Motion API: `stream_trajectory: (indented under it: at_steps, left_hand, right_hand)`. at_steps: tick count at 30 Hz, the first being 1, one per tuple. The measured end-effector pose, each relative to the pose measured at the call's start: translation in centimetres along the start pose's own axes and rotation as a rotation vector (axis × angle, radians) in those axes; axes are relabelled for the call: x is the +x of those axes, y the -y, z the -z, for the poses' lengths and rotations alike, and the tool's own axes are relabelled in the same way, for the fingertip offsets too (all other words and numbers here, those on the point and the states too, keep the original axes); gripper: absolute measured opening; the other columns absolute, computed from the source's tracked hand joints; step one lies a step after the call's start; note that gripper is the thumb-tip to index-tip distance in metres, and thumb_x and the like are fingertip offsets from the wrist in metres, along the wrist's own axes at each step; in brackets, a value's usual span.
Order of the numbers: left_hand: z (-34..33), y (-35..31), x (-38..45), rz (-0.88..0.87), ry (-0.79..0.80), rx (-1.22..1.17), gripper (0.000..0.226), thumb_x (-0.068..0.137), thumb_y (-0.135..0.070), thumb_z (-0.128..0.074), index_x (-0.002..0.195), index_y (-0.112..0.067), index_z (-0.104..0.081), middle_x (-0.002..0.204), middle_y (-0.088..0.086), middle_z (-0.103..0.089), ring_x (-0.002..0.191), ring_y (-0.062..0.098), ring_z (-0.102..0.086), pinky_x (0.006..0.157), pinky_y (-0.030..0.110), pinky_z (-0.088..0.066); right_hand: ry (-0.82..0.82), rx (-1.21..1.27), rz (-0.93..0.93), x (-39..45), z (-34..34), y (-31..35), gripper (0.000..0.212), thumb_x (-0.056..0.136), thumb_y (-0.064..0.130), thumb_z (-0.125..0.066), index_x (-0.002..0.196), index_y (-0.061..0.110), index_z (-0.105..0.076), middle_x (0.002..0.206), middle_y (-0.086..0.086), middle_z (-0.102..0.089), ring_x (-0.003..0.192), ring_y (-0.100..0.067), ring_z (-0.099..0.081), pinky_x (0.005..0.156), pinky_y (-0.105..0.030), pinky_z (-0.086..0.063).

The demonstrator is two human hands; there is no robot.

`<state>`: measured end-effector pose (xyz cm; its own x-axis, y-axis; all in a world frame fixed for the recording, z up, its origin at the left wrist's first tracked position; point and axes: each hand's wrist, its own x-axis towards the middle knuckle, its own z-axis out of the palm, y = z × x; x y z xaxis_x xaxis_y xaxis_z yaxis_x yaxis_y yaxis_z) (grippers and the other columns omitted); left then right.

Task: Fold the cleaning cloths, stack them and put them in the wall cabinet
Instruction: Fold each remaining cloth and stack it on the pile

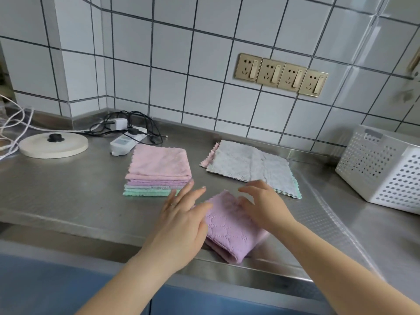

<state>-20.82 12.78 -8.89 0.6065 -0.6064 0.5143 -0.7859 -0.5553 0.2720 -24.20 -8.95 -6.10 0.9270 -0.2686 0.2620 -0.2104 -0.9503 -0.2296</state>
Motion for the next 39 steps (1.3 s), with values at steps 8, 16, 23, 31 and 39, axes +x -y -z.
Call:
stream_trajectory:
  at_steps: [8, 16, 23, 31, 39]
  left_hand:
    - [-2.2, -2.2, 1.4, -0.062, 0.526, 0.097, 0.073, 0.094, -0.054, -0.026, 0.151, -0.017, -0.001, 0.159, -0.002, 0.008, 0.145, 0.010, 0.010, 0.118, 0.028, 0.008]
    - [-1.7, -1.9, 1.4, -0.056, 0.606, 0.124, 0.071, 0.093, -0.059, -0.025, 0.150, -0.023, -0.004, 0.158, -0.005, 0.010, 0.145, 0.011, 0.012, 0.114, 0.028, 0.009]
    - [-0.1, -0.8, 3.8, 0.074, 0.455, 0.045, 0.057, 0.092, -0.052, -0.043, 0.142, -0.024, -0.034, 0.150, 0.001, -0.034, 0.141, 0.019, -0.025, 0.112, 0.029, -0.024]
    - [-0.9, -0.2, 3.8, 0.201, 0.446, -0.047, 0.051, 0.092, -0.047, -0.047, 0.138, -0.026, -0.039, 0.143, -0.002, -0.042, 0.130, 0.018, -0.042, 0.101, 0.028, -0.036]
    - [-0.3, 0.2, 3.7, 0.311, 0.433, -0.414, 0.039, 0.092, -0.038, -0.051, 0.130, -0.030, -0.046, 0.128, -0.005, -0.050, 0.116, 0.015, -0.051, 0.099, 0.030, -0.040]
  right_hand:
    - [0.218, -0.068, 0.064, -5.4, -2.6, 1.9, 0.087, 0.066, 0.063, 0.007, 0.144, 0.042, -0.023, 0.157, 0.010, -0.017, 0.145, -0.011, -0.011, 0.114, -0.045, -0.010]
    - [0.300, -0.162, -0.086, -5.7, -1.5, 0.1, 0.062, 0.090, 0.065, -0.017, 0.147, 0.042, -0.008, 0.158, 0.007, -0.010, 0.146, -0.014, -0.004, 0.116, -0.055, -0.001]
    - [0.136, -0.304, -0.144, -7.1, 1.7, -1.7, 0.057, 0.091, 0.060, -0.035, 0.142, 0.036, -0.031, 0.152, 0.008, -0.031, 0.145, -0.013, -0.015, 0.116, -0.052, -0.003]
    - [0.034, 0.012, -0.135, -11.1, 2.1, 0.6, 0.044, 0.089, 0.051, -0.048, 0.131, 0.037, -0.046, 0.118, 0.013, -0.063, 0.110, -0.013, -0.057, 0.089, -0.025, -0.039]
    - [-0.091, 0.779, -0.399, -6.8, 1.1, 2.4, 0.056, 0.086, 0.012, -0.059, 0.134, 0.035, -0.042, 0.131, 0.007, -0.047, 0.093, -0.012, -0.059, 0.071, -0.021, -0.050]
